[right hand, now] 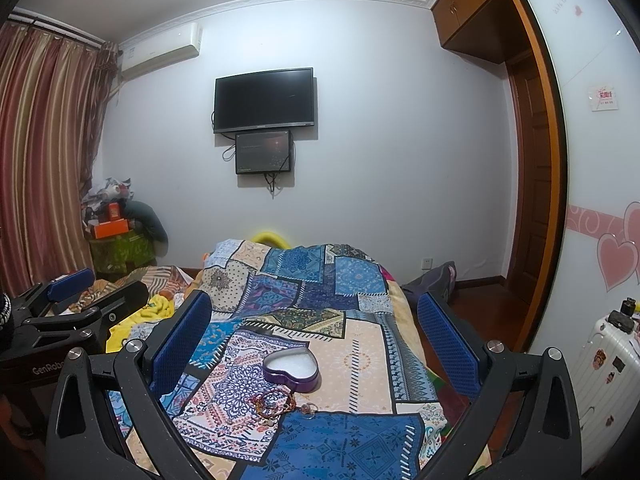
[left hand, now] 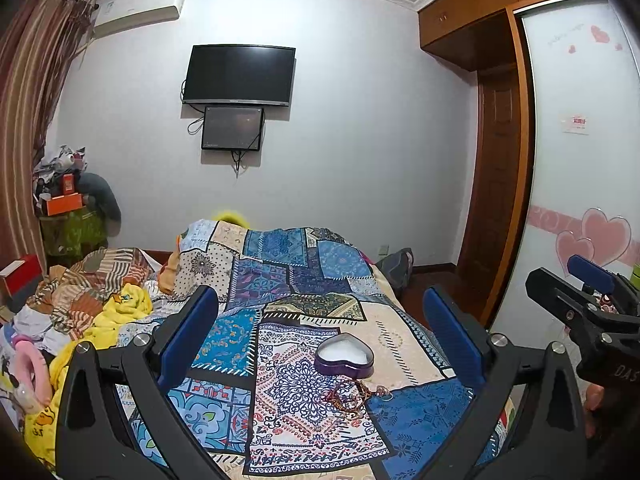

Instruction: Organize jewelry

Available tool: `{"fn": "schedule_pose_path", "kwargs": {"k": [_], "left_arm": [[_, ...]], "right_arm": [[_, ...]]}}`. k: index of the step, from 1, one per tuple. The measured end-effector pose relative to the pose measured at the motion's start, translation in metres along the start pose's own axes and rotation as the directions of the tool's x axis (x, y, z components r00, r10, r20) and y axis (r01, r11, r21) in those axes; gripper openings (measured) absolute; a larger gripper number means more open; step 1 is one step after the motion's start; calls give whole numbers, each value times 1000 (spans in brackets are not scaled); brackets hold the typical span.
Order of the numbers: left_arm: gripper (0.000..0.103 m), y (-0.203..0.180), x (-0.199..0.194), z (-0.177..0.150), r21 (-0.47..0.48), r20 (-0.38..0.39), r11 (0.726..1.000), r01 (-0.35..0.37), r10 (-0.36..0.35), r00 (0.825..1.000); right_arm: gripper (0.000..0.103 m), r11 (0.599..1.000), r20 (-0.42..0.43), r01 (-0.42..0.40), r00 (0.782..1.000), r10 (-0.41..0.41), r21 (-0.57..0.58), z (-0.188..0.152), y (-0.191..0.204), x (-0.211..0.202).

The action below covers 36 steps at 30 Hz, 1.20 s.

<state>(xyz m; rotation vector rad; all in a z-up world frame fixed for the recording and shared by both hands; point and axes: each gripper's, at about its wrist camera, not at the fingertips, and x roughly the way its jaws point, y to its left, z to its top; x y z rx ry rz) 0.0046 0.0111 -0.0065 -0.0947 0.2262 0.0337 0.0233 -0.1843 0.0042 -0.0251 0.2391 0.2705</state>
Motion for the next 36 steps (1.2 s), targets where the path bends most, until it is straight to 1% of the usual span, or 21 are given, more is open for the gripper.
{"fn": "schedule_pose_path", "kwargs": {"k": [25, 31, 36], "left_arm": [[103, -2, 1, -2, 7, -7, 1000, -2, 2, 1000], [103, 0, 5, -3, 0, -18, 1000, -6, 6, 1000], [103, 4, 12, -7, -5, -37, 1000, -9, 9, 999]], "right_arm": [[102, 1000, -3, -1, 1000, 1, 0, 0, 0, 1], [102, 1000, -15, -1, 1000, 1, -1, -3, 5, 4], [102, 1000, -37, -3, 999, 3, 3, -6, 2, 13]]}}
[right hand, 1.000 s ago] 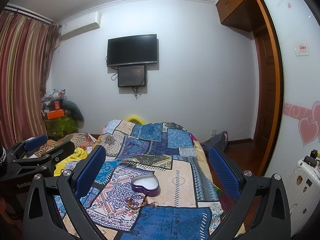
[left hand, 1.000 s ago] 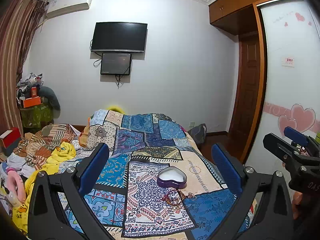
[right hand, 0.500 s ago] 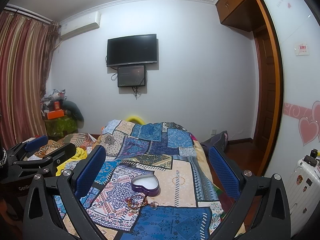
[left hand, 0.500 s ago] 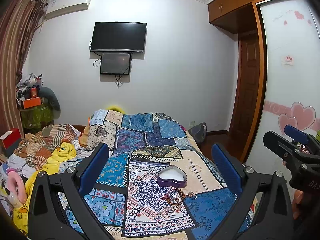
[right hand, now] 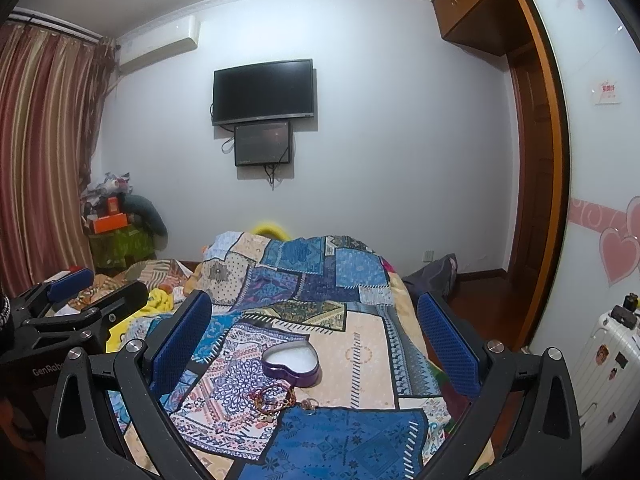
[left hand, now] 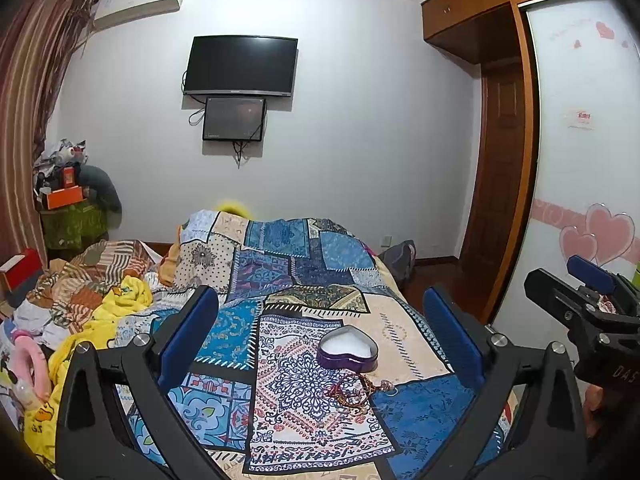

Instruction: Organize jewelry

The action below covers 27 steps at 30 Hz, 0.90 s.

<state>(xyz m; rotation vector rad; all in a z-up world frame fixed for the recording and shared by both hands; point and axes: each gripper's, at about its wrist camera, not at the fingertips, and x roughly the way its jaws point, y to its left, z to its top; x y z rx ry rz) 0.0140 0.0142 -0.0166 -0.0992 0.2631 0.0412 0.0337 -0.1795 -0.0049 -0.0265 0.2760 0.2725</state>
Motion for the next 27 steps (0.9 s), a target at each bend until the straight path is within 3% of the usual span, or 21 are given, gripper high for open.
{"fn": "schedule_pose_path", "kwargs": {"k": [9, 18, 23, 27], "left_arm": [[103, 14, 32, -4, 2, -85, 1000, -9, 9, 996], [102, 39, 84, -24, 5, -237, 999, -40, 40, 971], [86, 40, 107, -42, 38, -316, 999, -24, 35, 948], [71, 41, 126, -59, 26, -411, 999, 42, -28, 911]], "right_arm": [[102, 1000, -82, 14, 997, -13, 7, -14, -10, 28], [102, 999, -242, 40, 970, -37, 7, -42, -23, 63], [102, 1000, -331, 22, 943, -24, -10, -57, -22, 77], [102, 1000, -384, -8, 923, 0, -17, -68, -18, 90]]}}
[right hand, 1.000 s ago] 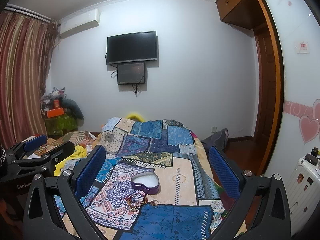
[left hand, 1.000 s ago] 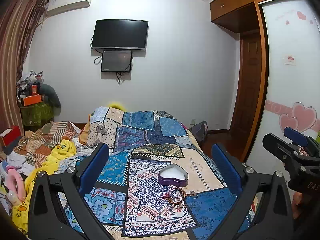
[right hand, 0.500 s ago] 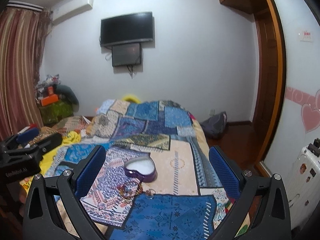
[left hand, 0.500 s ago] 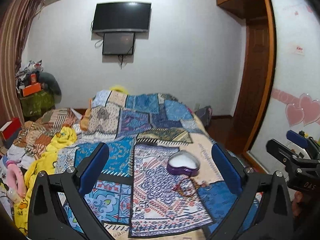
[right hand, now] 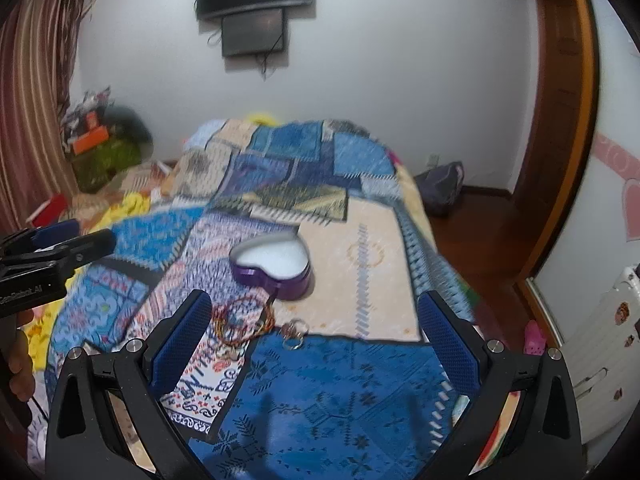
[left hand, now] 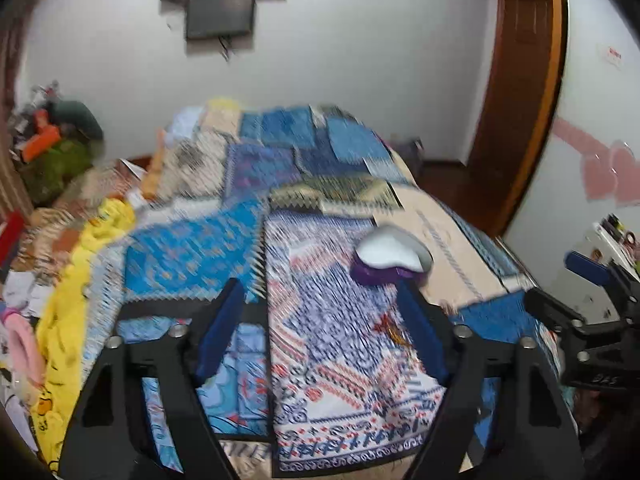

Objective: Organize jewelry
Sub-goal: 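Move both tools down toward the jewelry beside the purple heart tin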

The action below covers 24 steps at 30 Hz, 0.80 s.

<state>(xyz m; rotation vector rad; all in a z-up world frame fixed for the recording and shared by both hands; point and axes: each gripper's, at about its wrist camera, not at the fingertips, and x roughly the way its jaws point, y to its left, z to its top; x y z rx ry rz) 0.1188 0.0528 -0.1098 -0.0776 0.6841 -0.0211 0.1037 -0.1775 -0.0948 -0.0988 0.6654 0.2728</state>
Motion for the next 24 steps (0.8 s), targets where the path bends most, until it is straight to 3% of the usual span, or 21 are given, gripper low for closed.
{"fn": "schedule_pose_path", "kwargs": {"k": [6, 13, 19, 24], "left_arm": [[63, -3, 29, -13, 47, -117, 997, 67, -61, 991], [43, -2, 52, -30, 44, -233, 988, 146, -132, 963], [34, -7, 59, -44, 37, -284, 980, 197, -179, 942], [29, -13, 61, -52, 45, -305, 973, 228, -204, 930]], "right_arm": [[95, 997, -92, -61, 994, 57, -41, -9, 11, 22], [68, 986, -211, -161, 966, 148, -45, -20, 22, 49], [50, 970, -281, -236, 937, 209, -65, -26, 33, 65], [46, 966, -313, -242, 928, 204, -86, -30, 36, 74]]}}
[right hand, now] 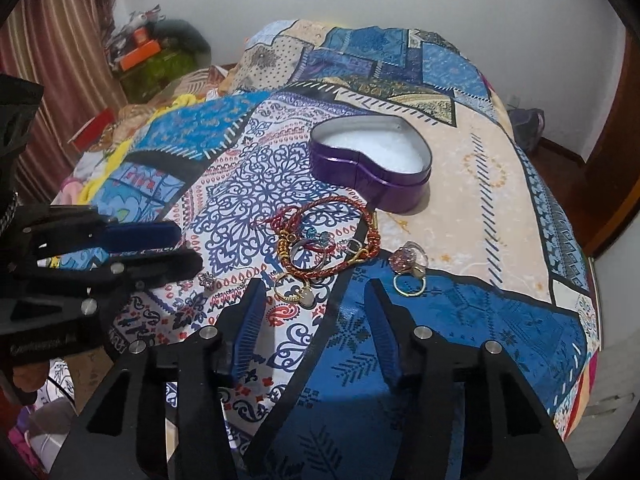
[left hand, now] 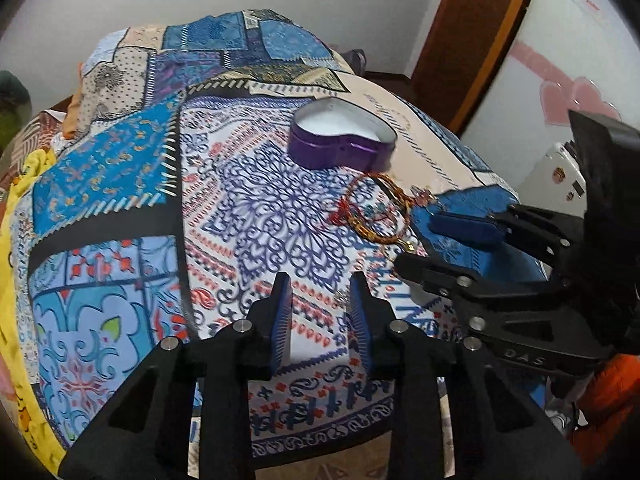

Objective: Organize jewelry
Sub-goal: 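Move both tools down toward the jewelry beside the purple heart tin, then grasp a small silver earring with the left tool while the right tool grasps a gold ring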

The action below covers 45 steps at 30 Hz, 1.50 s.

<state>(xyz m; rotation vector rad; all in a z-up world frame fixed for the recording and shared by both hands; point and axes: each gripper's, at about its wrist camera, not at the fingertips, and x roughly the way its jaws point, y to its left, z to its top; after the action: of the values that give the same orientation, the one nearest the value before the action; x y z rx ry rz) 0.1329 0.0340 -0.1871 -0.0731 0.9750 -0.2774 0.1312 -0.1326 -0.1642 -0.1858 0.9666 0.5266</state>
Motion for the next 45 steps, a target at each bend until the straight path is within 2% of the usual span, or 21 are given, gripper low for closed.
{"fn": "schedule_pose_path", "kwargs": {"k": [6, 8, 10, 14, 16, 17, 20, 27, 35, 40, 42, 45], "left_arm": [[27, -2, 4, -4, 0, -8, 1000, 14, -14, 1000], [23, -3, 6, -5, -4, -10, 1000, 20, -20, 1000], [19, -4, 8, -6, -8, -14, 1000, 27, -27, 1000], [12, -7, 11, -8, -14, -26, 999, 46, -47, 999], [10, -10, 11, -9, 0, -23, 999, 39, -39, 999], [6, -10, 11, -9, 4, -22, 999, 36, -36, 999], [4, -11, 12, -9, 5, -20, 1000, 27, -27, 999], [5, -8, 12, -8, -16, -26, 1000, 10, -10, 1000], [19, -12, 20, -1, -5, -44, 1000, 10, -10, 999], [19, -16, 23, -1, 12, -32, 1000, -19, 19, 999], [10, -17, 23, 0, 24, -22, 999, -45, 46, 999], [9, -18, 22, 1, 33, -15, 998, -53, 54, 998]], "right_arm": [[37, 1000, -15, -7, 1000, 6, -25, 1, 2, 7], [32, 999, -18, -11, 1000, 10, -30, 1, 4, 9], [20, 999, -20, -20, 1000, 20, -42, 2, 6, 10], [20, 998, -15, -16, 1000, 15, -53, 1, 9, 10], [20, 999, -12, -22, 1000, 22, -46, 0, 8, 9], [20, 999, -11, -24, 1000, 24, -43, 0, 8, 8], [20, 999, -5, -21, 1000, 21, -38, 0, 8, 5], [20, 1000, 9, -17, 1000, 17, -14, -2, 4, -3], [20, 1000, 29, -13, 1000, 13, 17, -2, -4, -14], [20, 999, 40, -12, 999, 10, 32, -2, -7, -19], [20, 999, 46, -13, 999, 11, 37, -1, -9, -21], [20, 999, 60, -12, 998, 9, 43, 1, -12, -24]]}}
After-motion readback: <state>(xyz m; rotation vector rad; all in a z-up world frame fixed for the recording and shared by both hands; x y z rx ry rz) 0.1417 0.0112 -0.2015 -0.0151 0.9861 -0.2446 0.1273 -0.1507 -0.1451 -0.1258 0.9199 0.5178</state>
